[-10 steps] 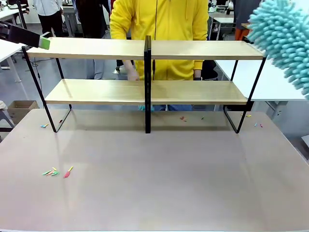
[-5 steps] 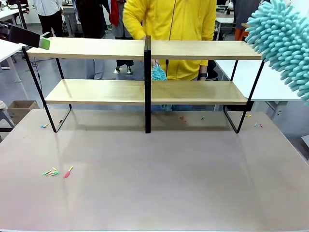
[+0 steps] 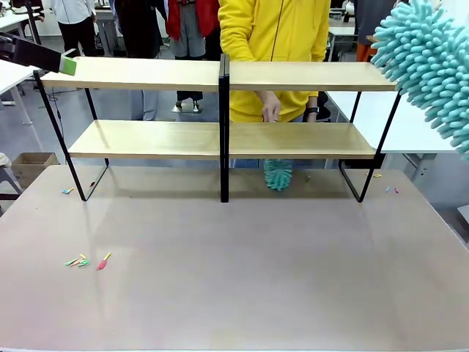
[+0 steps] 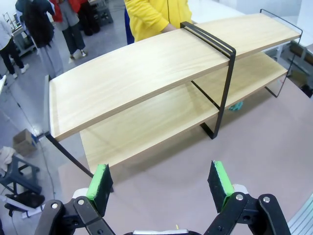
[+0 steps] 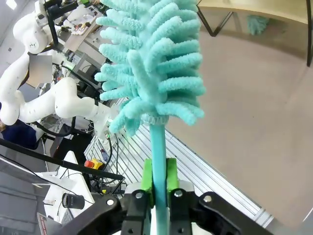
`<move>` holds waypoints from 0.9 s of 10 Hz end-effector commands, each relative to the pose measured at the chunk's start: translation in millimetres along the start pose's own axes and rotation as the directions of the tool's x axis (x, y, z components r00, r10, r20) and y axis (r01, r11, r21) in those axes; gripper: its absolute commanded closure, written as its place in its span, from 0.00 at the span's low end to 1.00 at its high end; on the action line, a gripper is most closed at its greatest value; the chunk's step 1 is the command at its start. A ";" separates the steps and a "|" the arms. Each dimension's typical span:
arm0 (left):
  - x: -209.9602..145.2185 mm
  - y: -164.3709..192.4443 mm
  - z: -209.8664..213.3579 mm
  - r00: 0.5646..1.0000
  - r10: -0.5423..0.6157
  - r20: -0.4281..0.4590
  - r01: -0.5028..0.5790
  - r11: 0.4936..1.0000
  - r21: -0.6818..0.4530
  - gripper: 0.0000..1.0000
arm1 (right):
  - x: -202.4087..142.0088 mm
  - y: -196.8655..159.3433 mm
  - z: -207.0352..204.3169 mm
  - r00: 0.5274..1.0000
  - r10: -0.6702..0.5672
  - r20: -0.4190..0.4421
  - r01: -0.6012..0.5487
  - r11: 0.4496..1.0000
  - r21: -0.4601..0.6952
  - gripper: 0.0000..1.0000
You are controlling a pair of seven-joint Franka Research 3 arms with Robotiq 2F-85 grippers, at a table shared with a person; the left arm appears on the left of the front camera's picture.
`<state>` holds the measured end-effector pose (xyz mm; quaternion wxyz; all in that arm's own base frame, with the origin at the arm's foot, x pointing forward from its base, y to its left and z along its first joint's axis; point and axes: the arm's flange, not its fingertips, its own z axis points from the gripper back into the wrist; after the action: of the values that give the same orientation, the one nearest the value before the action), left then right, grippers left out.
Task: Clean the shelves.
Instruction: Clean another randomly selected level of the Shelf with the Duster, then place the Duster on the table.
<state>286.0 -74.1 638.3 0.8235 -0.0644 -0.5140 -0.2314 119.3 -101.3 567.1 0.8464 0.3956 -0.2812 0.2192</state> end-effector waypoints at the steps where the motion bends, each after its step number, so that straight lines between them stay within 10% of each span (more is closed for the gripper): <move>1: 0.3 0.3 0.6 1.000 0.000 0.001 0.000 1.000 0.007 0.00 | -1.6 7.2 4.6 1.000 -0.015 0.004 0.015 1.000 0.012 0.87; 9: 0.3 0.3 0.6 1.000 0.000 0.001 0.000 1.000 0.007 0.00 | -1.6 7.2 4.6 1.000 -0.015 0.004 0.015 1.000 0.012 0.87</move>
<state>286.0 -74.1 638.3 0.8235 -0.0644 -0.5140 -0.2314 119.3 -101.3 567.1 0.8464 0.3956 -0.2812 0.2191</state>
